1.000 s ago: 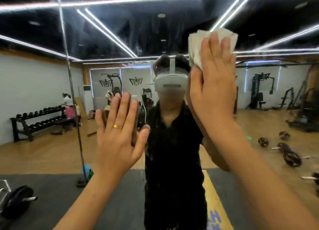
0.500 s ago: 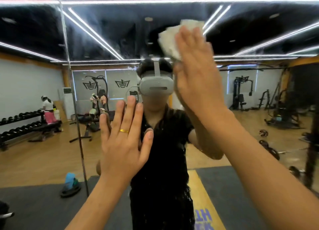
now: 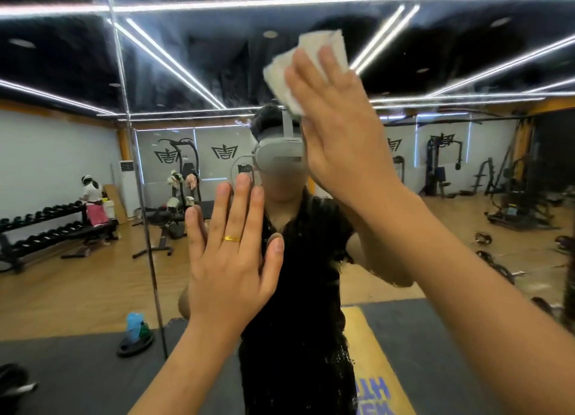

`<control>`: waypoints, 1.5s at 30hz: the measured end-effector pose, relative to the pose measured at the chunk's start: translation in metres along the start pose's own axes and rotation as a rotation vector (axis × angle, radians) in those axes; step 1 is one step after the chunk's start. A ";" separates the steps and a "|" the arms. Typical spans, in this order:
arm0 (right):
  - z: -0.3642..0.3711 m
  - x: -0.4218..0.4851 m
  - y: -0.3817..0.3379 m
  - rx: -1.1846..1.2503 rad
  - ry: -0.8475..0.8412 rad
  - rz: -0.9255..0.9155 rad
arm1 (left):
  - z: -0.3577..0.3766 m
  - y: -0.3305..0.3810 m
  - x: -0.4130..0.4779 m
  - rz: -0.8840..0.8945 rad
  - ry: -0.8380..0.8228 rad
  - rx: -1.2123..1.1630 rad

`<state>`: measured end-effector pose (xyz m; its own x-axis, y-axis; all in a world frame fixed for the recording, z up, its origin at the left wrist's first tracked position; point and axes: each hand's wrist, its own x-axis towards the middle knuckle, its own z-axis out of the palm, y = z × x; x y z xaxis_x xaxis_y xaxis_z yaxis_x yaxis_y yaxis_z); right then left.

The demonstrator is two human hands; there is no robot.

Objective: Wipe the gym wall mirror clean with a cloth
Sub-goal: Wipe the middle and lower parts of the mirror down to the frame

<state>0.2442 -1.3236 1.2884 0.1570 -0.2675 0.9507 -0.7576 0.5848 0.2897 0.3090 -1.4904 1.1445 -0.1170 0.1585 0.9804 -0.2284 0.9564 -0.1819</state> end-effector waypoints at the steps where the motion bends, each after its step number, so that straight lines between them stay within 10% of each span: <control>1: -0.005 -0.014 0.007 -0.003 -0.052 -0.082 | 0.000 0.000 0.000 0.000 0.003 0.000; 6: -0.033 -0.040 0.035 -0.043 -0.261 -0.227 | 0.000 0.003 0.001 -0.007 -0.007 0.009; 19: -0.017 -0.089 -0.004 -0.015 -0.146 -0.056 | -0.005 0.001 -0.003 -0.013 -0.021 -0.021; 29: -0.040 -0.079 0.029 0.001 0.092 0.579 | -0.002 0.002 -0.002 -0.016 -0.021 -0.032; 45: -0.039 -0.103 0.006 -0.022 0.085 0.696 | -0.004 0.005 0.000 -0.013 -0.029 -0.034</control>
<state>0.2483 -1.2623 1.1971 -0.3103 0.2350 0.9211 -0.6871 0.6143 -0.3881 0.3117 -1.4850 1.1444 -0.1421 0.1394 0.9800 -0.1976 0.9661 -0.1661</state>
